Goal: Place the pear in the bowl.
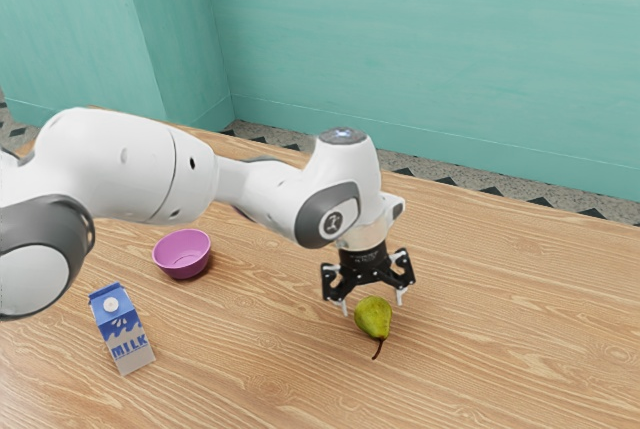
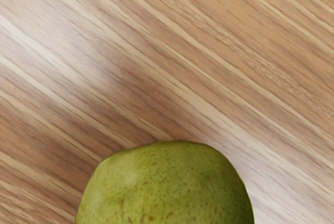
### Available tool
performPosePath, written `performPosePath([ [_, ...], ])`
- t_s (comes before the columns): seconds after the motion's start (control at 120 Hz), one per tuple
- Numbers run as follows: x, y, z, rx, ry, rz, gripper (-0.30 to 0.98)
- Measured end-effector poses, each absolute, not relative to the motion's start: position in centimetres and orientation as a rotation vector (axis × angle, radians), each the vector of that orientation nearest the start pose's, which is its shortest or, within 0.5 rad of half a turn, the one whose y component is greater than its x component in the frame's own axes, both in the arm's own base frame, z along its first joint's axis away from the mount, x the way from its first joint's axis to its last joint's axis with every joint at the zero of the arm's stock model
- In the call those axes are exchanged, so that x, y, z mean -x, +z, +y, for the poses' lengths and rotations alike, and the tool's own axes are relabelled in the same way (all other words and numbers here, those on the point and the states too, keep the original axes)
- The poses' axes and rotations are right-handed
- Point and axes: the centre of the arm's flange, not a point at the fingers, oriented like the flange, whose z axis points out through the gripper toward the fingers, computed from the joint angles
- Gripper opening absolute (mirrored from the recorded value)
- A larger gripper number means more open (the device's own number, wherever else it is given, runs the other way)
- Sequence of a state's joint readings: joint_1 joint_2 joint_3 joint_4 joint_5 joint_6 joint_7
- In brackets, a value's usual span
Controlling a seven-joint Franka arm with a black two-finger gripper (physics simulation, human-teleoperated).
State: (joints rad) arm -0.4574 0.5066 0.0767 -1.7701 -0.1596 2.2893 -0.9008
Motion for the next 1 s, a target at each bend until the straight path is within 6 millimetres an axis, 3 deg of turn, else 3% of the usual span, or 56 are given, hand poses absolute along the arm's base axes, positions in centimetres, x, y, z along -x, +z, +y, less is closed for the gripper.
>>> performPosePath([
  [0.317, -61.3, 24.9, -25.2, 3.045, 0.094, -0.963, 0.69],
  [0.458, -61.6, 24.9, -25.5, 3.052, 0.084, -0.961, 0.67],
  [0.783, -61.7, 24.7, -25.6, 3.054, 0.083, -0.961, 0.43],
  [1.0, -61.7, 24.8, -25.5, 3.051, 0.080, -0.965, 0.39],
])
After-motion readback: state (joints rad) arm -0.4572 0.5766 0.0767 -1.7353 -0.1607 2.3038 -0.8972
